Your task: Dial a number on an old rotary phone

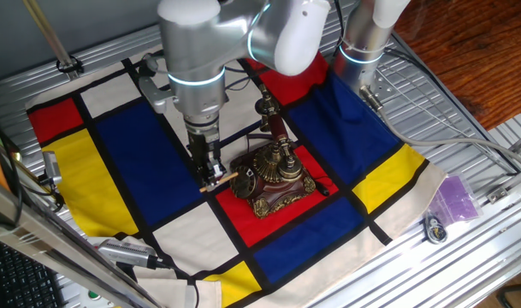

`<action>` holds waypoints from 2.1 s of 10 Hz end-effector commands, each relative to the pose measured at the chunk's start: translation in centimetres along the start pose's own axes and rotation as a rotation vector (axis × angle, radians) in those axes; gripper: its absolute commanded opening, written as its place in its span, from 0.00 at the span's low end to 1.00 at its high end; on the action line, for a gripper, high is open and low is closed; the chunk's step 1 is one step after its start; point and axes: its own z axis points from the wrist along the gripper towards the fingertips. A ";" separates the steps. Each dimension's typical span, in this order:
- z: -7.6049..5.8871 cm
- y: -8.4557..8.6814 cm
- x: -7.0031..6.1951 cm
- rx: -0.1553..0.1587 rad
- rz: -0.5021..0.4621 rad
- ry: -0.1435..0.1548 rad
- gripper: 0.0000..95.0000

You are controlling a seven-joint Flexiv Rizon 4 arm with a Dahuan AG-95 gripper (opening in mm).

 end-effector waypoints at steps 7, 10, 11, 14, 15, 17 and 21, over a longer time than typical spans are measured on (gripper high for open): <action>0.0 -0.1 -0.1 -0.018 -0.071 0.117 0.00; 0.0 -0.1 -0.1 -0.008 -0.070 0.119 0.00; 0.0 -0.1 -0.1 -0.006 -0.060 0.108 0.00; 0.0 -0.1 -0.1 0.002 -0.039 0.055 0.00; 0.0 -0.1 -0.1 0.002 -0.039 0.040 0.00; 0.2 -0.1 0.4 -0.001 -0.041 0.008 0.00; 0.7 0.1 1.9 -0.005 -0.025 -0.004 0.00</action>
